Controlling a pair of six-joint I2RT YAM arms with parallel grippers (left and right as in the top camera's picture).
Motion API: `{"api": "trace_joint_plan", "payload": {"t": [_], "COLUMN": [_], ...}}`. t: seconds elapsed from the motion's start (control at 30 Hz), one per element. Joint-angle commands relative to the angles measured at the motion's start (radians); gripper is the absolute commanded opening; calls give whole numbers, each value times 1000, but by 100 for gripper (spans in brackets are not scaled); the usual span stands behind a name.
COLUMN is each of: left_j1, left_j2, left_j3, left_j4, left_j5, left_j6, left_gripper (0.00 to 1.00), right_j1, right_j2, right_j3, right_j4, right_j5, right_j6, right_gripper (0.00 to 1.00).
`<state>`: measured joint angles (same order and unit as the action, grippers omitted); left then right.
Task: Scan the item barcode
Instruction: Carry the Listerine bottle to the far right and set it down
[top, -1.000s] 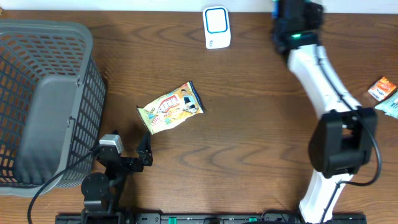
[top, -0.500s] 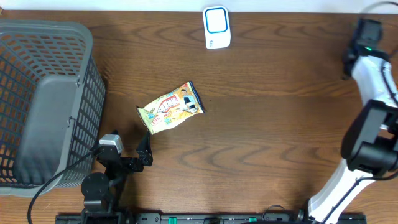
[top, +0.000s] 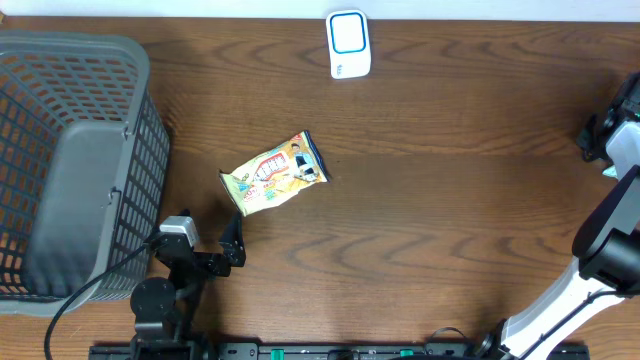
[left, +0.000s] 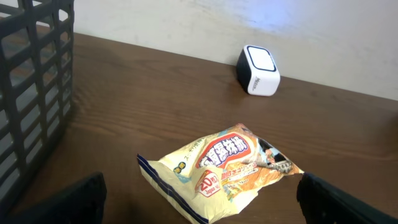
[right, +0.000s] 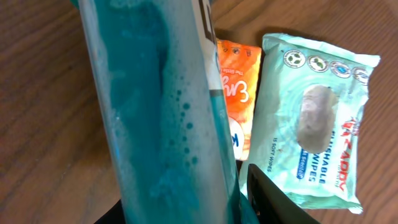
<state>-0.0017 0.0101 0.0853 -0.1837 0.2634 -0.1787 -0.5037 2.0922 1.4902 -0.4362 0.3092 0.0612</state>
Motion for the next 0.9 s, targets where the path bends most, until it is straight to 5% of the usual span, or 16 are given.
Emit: {"api": "trace_joint_plan", "payload": {"t": [0.0,0.4,0.87], "left_j1": [-3,-3,-2], "left_j2": [-6,-6,-6], "left_j3": [-21,-21,-21], "left_j4": [-18,-18,-18], "left_j5": [13,12,13], "left_j6": [10,10,10], "left_gripper": [98,98,98], "right_j1": [-12,-75,-93], "right_j2": [35,45,45], "right_j3": [3,1,2], "right_j4": [8,2,-1], "right_j5": [19,59,-7], "right_j6": [31,32,40], "right_gripper": [25,30,64]}}
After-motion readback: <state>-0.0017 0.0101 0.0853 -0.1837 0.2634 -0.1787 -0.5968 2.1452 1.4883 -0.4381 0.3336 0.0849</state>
